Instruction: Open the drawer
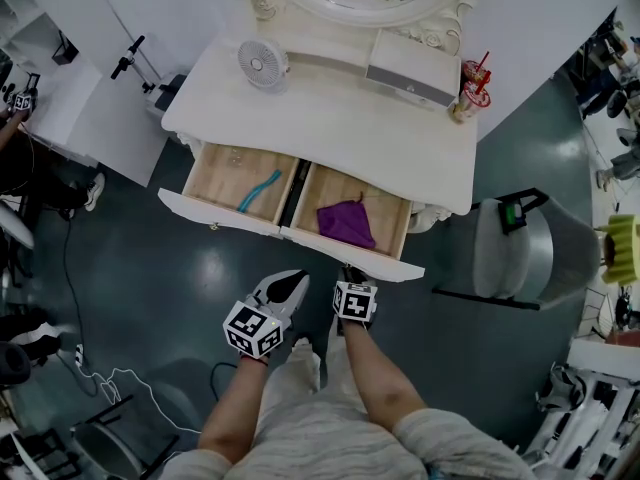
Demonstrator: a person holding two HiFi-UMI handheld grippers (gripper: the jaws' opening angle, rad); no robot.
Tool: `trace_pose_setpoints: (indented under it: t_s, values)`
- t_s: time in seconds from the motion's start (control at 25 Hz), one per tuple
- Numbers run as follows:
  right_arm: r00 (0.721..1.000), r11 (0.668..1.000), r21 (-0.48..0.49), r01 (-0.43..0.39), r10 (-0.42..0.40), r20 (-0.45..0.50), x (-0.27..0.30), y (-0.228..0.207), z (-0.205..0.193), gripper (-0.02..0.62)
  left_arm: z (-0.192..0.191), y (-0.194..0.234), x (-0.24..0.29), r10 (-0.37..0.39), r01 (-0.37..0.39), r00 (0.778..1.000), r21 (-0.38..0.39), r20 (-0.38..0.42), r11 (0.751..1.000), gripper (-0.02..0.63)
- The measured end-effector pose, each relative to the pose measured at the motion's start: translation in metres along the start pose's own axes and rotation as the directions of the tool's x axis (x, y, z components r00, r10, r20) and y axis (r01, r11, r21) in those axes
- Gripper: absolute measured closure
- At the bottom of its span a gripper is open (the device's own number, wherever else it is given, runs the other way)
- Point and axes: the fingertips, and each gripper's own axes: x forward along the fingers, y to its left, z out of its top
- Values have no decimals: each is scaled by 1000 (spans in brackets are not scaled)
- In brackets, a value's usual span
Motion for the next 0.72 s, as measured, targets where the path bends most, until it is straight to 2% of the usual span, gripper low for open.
trace_pose_setpoints:
  t_s: [0.72]
  values:
    - [1000,1000,-3,6,-6,-9,-4,3,-8,495,1,-6,-16,11,-11,1000,13,-2,1000,591]
